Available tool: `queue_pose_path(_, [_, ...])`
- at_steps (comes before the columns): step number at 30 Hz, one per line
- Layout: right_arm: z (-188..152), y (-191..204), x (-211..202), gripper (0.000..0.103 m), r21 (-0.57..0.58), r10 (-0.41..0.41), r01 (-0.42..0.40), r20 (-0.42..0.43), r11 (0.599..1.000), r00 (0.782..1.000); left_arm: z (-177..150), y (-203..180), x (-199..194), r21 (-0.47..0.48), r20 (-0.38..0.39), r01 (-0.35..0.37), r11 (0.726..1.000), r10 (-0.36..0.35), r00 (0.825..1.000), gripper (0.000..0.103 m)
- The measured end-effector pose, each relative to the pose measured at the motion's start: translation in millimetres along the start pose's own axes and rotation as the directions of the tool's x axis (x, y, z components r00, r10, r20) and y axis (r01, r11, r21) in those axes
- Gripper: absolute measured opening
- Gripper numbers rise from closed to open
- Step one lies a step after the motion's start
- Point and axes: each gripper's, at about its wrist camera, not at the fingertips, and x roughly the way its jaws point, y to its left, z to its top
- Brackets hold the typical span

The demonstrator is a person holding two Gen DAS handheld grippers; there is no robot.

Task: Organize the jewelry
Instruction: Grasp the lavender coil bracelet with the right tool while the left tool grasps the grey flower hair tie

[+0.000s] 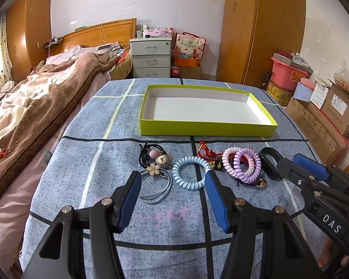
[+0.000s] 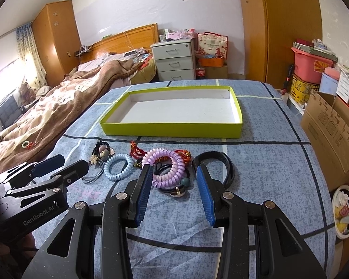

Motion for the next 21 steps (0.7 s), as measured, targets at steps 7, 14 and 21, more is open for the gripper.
queue_pose_path(7, [6.1, -5.2, 11.7, 0.04, -0.033, 0.027, -0.028, -0.022, 0.999, 0.999, 0.9, 10.9, 9.3, -0.007, -0.023, -0.001, 1.0, 0.001, 1.0, 0.059])
queue_pose_path(14, [12.0, -8.1, 29.0, 0.04, -0.101, 0.086, -0.094, -0.08, 0.99, 0.993, 0.6, 34.6, 17.1, -0.041, -0.042, 0.058, 0.997, -0.06, 0.997, 0.059])
queue_pose_path(21, [15.8, -2.1, 46.1, 0.04, -0.186, 0.064, -0.086, -0.125, 0.979, 0.99, -3.2, 59.4, 29.8, -0.103, -0.103, 0.127, 0.986, -0.138, 0.985, 0.059])
